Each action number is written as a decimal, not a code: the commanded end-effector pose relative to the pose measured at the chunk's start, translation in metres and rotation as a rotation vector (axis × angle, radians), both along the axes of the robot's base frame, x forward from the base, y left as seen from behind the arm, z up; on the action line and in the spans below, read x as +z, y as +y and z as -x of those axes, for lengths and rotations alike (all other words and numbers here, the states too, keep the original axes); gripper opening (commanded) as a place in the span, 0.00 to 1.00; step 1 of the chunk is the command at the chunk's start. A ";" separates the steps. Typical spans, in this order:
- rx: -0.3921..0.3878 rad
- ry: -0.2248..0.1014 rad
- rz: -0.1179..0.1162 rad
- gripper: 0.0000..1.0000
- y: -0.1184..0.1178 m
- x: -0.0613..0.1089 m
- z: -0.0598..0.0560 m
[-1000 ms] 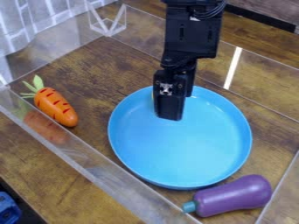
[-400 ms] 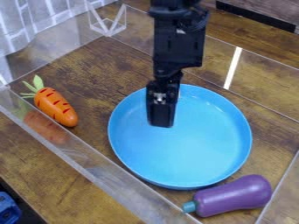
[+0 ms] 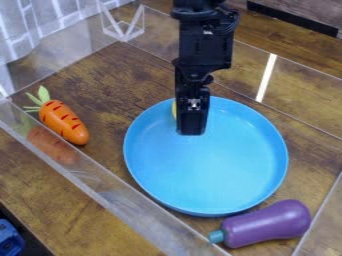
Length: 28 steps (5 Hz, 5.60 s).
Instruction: Put the lemon on the blue tray
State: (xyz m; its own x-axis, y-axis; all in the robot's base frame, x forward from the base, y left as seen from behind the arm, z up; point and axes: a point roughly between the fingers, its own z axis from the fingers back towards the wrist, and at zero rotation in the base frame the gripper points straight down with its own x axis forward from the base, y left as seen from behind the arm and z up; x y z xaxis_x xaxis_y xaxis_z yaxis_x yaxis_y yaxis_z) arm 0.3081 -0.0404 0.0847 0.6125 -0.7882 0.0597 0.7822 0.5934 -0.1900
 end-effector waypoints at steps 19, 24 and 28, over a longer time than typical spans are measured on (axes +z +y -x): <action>0.122 0.052 -0.109 1.00 -0.022 -0.040 -0.035; 0.142 0.067 -0.104 1.00 -0.010 -0.069 -0.038; 0.126 0.067 -0.095 0.00 0.008 -0.081 -0.024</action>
